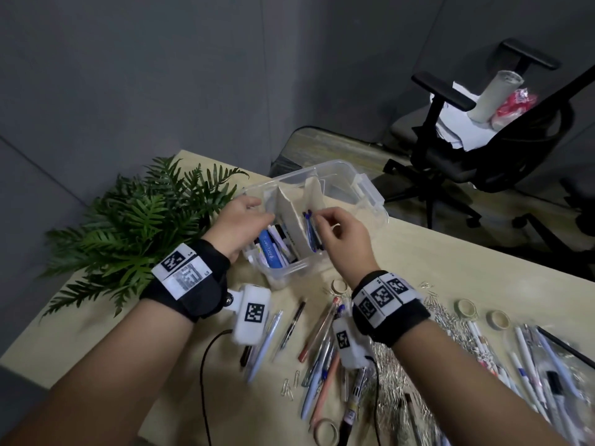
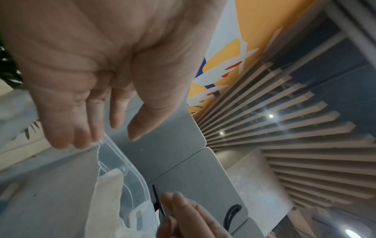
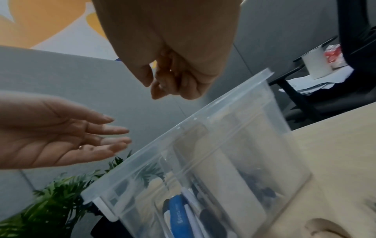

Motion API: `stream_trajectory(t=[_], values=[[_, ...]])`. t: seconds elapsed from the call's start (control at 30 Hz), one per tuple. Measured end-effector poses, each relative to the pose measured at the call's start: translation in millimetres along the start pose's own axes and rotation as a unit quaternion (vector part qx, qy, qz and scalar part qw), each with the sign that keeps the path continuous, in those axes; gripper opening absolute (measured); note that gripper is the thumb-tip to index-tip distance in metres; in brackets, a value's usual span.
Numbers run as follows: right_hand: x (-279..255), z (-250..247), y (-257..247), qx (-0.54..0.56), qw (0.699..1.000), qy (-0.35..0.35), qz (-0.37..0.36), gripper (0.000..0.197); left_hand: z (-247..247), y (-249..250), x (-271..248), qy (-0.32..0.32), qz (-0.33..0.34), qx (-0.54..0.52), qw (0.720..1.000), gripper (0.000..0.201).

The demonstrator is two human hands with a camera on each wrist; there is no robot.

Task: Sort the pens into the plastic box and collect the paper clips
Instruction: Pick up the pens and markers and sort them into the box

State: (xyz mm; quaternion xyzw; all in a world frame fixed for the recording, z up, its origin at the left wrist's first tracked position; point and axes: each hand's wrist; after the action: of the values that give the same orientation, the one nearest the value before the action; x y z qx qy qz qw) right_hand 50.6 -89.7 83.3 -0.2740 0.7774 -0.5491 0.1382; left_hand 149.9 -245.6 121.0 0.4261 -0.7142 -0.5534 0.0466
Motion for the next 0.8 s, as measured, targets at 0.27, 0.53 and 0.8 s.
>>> stream_trajectory(t=[0.27,0.53,0.8], values=[[-56,-23,21,0.028,0.997,-0.043,0.061,0.021,-14,-33,-50,-0.101,-0.023,0.000,0.995,0.006],[-88,13,82,-0.183,0.940,-0.198,0.209,0.038,3,-127,-58,-0.117,-0.156,0.135,0.971,0.022],[-93,52,98,-0.277,0.889,-0.237,0.278,0.046,41,-188,-54,-0.044,-0.112,0.284,0.951,0.060]])
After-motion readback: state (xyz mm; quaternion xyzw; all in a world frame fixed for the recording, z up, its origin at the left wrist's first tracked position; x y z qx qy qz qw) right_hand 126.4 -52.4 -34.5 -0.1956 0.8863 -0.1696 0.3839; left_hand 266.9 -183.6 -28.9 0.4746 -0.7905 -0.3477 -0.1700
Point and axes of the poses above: each hand's wrist, its own x-axis towards the middle knuckle, its own z-axis out of the palm, y = z × x, and after that the axes turned 4 degrees about x, right-handed
